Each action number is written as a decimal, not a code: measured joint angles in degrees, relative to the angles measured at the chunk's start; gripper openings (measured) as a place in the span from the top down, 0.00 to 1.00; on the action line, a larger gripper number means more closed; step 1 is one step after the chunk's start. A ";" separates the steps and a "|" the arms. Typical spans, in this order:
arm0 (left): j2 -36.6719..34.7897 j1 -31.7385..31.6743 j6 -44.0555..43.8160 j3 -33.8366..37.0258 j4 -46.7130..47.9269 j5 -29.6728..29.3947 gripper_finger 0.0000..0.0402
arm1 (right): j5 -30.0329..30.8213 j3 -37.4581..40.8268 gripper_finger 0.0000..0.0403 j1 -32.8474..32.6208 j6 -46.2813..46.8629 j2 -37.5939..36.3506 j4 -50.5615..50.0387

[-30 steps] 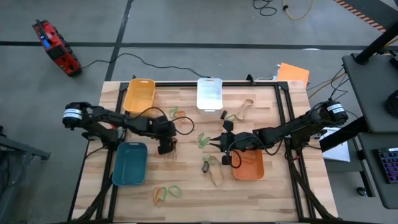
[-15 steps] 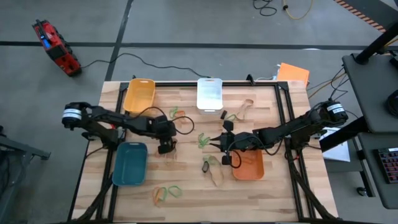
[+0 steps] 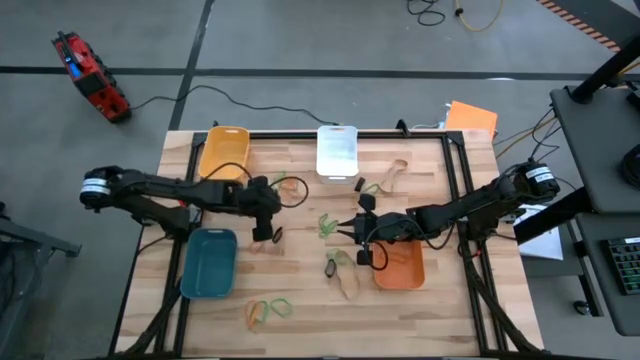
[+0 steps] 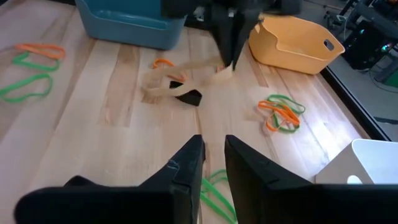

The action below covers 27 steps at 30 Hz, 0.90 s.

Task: Sort rubber bands into baskets
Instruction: Put the left light brown rubber band into the yellow bin

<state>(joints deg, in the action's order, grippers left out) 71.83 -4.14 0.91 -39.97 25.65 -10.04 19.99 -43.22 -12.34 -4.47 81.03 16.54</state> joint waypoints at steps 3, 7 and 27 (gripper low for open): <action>-2.26 0.00 1.31 -2.20 2.39 -0.12 1.00 | 0.00 0.10 0.84 0.00 0.00 0.00 0.02; -4.97 0.00 3.32 -5.52 4.71 -0.21 1.00 | 0.00 0.30 0.85 0.00 0.00 0.02 -0.04; -11.77 -17.96 16.13 -19.44 25.14 -35.15 1.00 | 0.00 0.39 0.86 -0.01 0.00 0.02 0.00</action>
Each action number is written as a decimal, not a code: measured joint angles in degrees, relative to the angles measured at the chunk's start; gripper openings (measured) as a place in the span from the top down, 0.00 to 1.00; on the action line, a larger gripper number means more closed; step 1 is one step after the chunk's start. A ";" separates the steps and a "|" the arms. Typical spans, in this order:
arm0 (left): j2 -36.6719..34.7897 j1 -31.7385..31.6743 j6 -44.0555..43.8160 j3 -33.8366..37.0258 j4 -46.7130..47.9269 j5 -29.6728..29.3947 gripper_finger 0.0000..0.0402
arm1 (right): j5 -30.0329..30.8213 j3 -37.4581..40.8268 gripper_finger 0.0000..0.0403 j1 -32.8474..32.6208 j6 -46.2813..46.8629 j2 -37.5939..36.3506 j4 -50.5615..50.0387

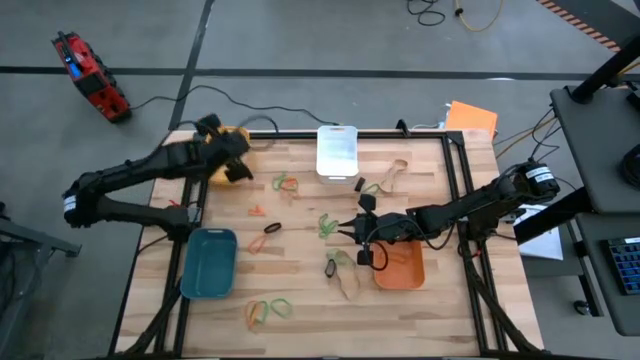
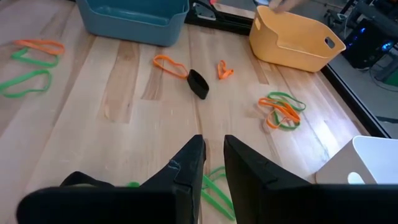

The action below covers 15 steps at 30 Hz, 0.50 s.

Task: Sort rubber bands into baskets
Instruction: Put the left light brown rubber band into the yellow bin

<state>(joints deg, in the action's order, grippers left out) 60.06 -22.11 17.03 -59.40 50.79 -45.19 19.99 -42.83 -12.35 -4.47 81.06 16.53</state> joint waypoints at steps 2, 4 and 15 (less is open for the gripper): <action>-0.09 -5.39 1.00 0.33 -1.20 0.02 1.00 | 0.00 0.00 0.86 0.01 -0.05 0.00 0.00; -0.05 -10.69 1.70 0.86 -2.94 0.42 1.00 | 0.02 0.00 0.86 0.01 -0.09 0.00 0.00; 4.73 -27.70 0.38 2.24 -5.82 14.14 1.00 | 0.01 0.36 0.86 0.00 -0.14 0.00 -0.02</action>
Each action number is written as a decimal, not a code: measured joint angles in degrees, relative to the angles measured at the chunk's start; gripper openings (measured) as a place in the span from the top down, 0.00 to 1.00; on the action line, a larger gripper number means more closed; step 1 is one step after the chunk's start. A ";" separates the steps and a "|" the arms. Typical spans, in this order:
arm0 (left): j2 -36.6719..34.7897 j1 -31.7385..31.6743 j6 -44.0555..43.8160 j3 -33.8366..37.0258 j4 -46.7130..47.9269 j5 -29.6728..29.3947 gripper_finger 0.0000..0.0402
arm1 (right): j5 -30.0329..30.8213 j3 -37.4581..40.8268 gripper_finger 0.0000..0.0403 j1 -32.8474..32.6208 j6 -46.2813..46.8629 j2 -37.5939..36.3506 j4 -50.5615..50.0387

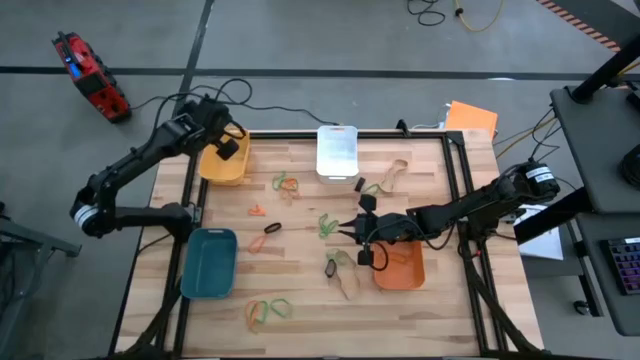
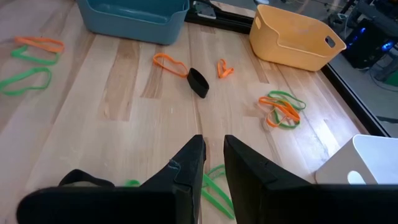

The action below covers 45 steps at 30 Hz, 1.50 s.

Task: Sort rubber bands into baskets
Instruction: Put the left light brown rubber band into the yellow bin, then put the orange rubber band into the orange bin

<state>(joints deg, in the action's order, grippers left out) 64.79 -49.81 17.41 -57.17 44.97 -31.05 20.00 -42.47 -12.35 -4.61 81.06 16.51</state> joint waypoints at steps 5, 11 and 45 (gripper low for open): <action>3.74 -0.02 0.02 0.00 1.00 0.61 1.00 | 0.01 0.84 0.86 0.02 0.10 0.00 0.00; 8.51 -0.25 0.04 0.00 5.05 0.93 1.00 | 0.07 1.04 0.86 0.02 0.10 0.00 0.02; 11.35 1.07 -11.06 -0.11 6.82 -0.56 0.54 | 0.14 1.04 0.86 0.01 1.67 0.00 0.14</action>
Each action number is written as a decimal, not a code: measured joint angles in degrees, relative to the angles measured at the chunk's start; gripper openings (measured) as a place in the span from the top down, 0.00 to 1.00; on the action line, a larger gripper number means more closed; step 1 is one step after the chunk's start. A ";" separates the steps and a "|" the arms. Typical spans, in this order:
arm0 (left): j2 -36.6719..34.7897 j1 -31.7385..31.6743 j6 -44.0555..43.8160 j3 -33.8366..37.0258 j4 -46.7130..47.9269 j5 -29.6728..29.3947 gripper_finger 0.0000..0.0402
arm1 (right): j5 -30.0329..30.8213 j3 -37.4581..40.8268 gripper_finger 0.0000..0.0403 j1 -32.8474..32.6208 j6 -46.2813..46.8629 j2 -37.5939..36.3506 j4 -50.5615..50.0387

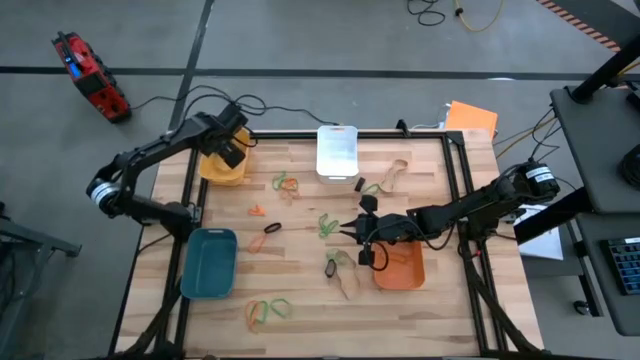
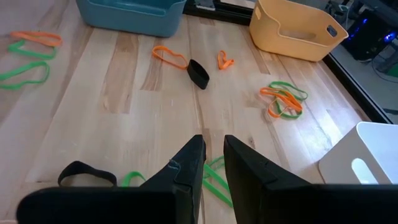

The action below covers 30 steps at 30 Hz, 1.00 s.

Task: Sort rubber bands into baskets
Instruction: Put the orange rubber band into the orange bin

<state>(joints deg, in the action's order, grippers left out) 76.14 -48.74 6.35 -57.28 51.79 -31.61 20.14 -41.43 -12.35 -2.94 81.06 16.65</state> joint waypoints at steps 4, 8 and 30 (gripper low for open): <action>-6.17 4.28 -2.61 0.42 -2.63 9.83 0.54 | 0.02 0.00 0.86 0.01 -0.02 0.00 1.01; -12.47 11.97 -2.53 2.55 -8.35 22.56 0.56 | 0.02 0.00 0.86 0.01 -0.02 0.00 2.59; -17.12 44.57 -14.32 14.23 -9.91 24.11 0.58 | 8.00 -4.72 0.86 1.62 1.57 -0.02 6.00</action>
<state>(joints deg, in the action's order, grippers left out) 59.02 -4.17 -7.97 -43.05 41.87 -7.50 28.15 -46.15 -10.73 -1.37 81.03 22.65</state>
